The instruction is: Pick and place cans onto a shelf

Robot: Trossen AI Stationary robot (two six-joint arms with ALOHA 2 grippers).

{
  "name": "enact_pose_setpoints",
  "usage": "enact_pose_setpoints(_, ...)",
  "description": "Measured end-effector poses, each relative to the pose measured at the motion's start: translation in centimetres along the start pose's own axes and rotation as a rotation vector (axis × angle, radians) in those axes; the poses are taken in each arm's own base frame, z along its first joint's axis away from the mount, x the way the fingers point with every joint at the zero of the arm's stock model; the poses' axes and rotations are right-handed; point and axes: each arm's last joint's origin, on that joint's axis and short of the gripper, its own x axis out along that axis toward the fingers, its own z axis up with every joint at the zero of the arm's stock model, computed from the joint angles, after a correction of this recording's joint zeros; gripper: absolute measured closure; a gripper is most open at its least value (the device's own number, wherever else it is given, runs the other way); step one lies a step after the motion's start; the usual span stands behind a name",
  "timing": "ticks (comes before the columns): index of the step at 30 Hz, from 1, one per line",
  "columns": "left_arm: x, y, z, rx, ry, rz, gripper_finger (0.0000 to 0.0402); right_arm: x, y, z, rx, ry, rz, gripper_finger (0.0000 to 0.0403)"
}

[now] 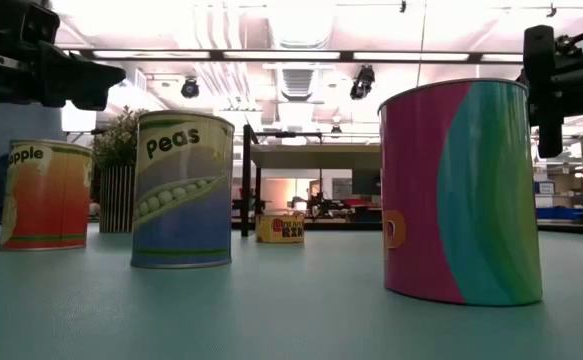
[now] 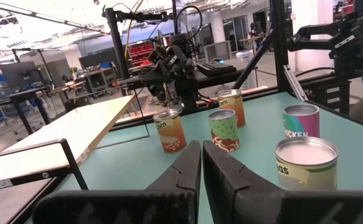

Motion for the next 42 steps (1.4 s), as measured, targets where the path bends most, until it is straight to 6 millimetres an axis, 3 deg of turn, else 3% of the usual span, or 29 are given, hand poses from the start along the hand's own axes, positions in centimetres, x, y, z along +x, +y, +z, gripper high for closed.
enact_pose_setpoints(37, 0.0, 0.0, 0.1, -0.001, -0.007, 0.001, 0.0402, 0.0, 0.0, 0.0, -0.002, -0.001, -0.001, 0.0380)
enact_pose_setpoints(42, -0.1, 0.2, 1.3, -0.191, -0.142, 0.001, 0.0402, 0.0, 0.1, 0.0, 0.018, 0.012, 0.031, 0.0380)
